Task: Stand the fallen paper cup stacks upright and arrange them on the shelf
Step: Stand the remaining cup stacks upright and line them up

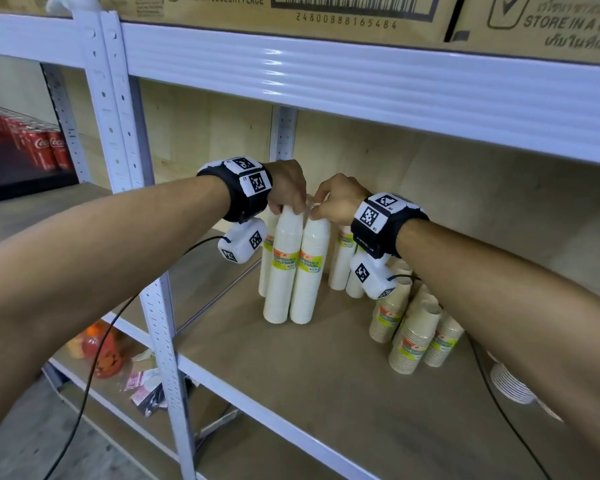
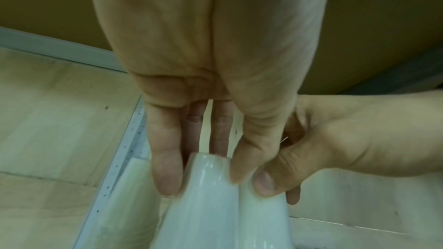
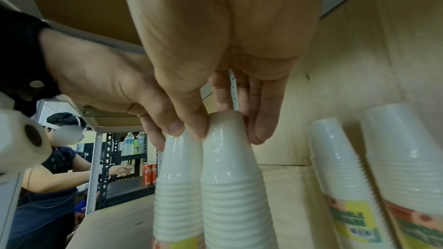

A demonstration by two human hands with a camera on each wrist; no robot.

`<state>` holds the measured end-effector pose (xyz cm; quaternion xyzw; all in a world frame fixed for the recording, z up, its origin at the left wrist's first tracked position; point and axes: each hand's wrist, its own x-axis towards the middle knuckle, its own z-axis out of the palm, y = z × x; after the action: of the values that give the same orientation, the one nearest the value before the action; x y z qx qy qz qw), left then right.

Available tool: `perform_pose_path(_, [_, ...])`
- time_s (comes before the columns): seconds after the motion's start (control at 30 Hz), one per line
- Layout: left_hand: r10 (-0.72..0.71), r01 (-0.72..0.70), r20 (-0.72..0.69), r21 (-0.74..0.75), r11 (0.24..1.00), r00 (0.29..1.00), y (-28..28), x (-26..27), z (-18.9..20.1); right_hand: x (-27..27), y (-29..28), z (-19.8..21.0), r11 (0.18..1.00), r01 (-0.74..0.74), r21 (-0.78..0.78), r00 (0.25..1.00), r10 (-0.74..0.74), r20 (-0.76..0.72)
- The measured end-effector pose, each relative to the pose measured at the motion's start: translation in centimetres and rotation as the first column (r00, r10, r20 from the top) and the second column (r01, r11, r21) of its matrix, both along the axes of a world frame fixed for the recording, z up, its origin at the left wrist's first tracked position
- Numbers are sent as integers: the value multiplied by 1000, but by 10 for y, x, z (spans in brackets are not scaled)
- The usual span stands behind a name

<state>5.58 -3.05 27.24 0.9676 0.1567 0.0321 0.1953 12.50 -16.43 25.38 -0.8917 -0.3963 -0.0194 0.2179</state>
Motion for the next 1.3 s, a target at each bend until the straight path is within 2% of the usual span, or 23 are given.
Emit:
perform_pose_path(0.13, [-71,72,-44,0,997,996,-19,10,4,7,-16,1,999,43,-2,999,-43,-5])
perform_pose_path(0.3, [-111,111,0,-7,994,994,-38,27,3,17,-37,2,994,105,10,994,-105,14])
perform_pose_path(0.53, [-176,169,43,134,976,983,-56,58,-3,33,-57,3,983,185,17,982,-186,32])
perform_pose_path(0.77, [-209,190,74,205,960,975,-61,86,-9,51,-68,-4,966,251,58,968,-252,11])
perform_pose_path(1.3, [-209,196,103,127,972,973,-51,114,-23,77,-66,-16,969,245,21,969,-245,18])
